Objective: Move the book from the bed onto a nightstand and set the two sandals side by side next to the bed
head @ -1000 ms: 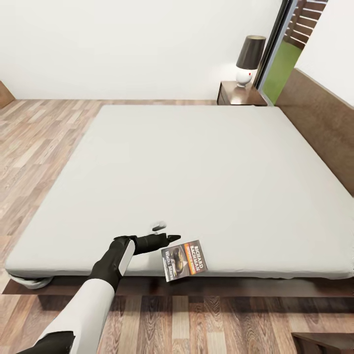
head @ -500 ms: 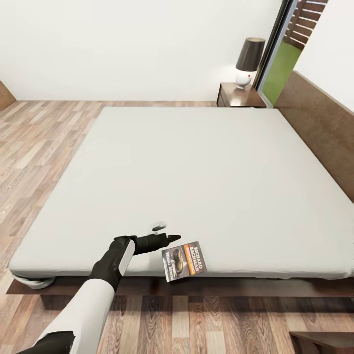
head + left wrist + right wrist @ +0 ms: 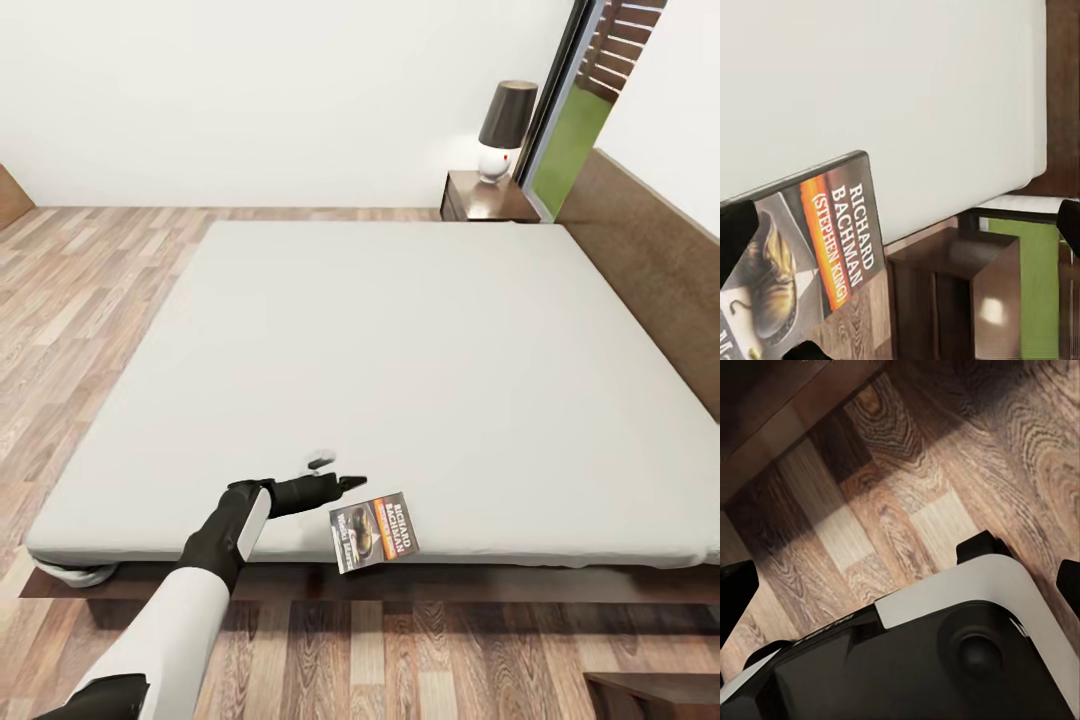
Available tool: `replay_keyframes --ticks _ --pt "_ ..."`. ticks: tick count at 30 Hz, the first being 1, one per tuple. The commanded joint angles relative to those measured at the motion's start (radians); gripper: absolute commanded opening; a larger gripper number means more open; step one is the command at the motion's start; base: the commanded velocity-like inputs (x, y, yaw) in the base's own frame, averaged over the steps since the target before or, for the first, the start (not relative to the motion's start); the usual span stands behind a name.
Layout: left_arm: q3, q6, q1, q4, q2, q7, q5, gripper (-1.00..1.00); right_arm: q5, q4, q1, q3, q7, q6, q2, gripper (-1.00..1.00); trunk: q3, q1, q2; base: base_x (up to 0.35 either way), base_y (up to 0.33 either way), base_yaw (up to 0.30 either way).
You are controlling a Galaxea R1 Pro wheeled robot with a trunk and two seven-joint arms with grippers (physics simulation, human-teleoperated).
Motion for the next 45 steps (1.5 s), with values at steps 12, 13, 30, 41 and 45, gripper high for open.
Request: replay_keyframes --ticks 12,13,30,41,45 --pt "0.004 0.009 0.004 0.003 0.09 -0.337 0.05 1.0 0.002 0.003 -0.001 -0.008 0.004 -0.004 -0.001 1.0 0.037 -0.046 0.084 0.0 0.0 0.0" --pt "0.004 0.009 0.004 0.004 0.097 -0.347 0.05 1.0 0.002 0.003 -0.001 -0.008 0.004 -0.005 -0.001 1.0 0.04 -0.05 0.091 0.0 0.0 0.0" --pt "-0.001 -0.176 0.309 0.042 0.213 -0.382 -0.04 1.0 0.002 0.003 -0.001 -0.008 0.005 -0.005 -0.001 1.0 0.093 -0.115 0.21 0.0 0.0 0.0" --pt "0.01 -0.483 0.358 0.39 0.319 -0.365 -0.028 1.0 0.001 0.003 -0.001 -0.008 0.008 -0.001 -0.003 1.0 0.128 -0.157 0.287 0.0 0.0 0.0" --pt "0.013 -0.591 0.359 0.453 0.325 -0.359 -0.016 1.0 0.001 0.003 -0.001 -0.008 0.006 -0.005 -0.004 1.0 0.134 -0.165 0.301 0.0 0.0 0.0"
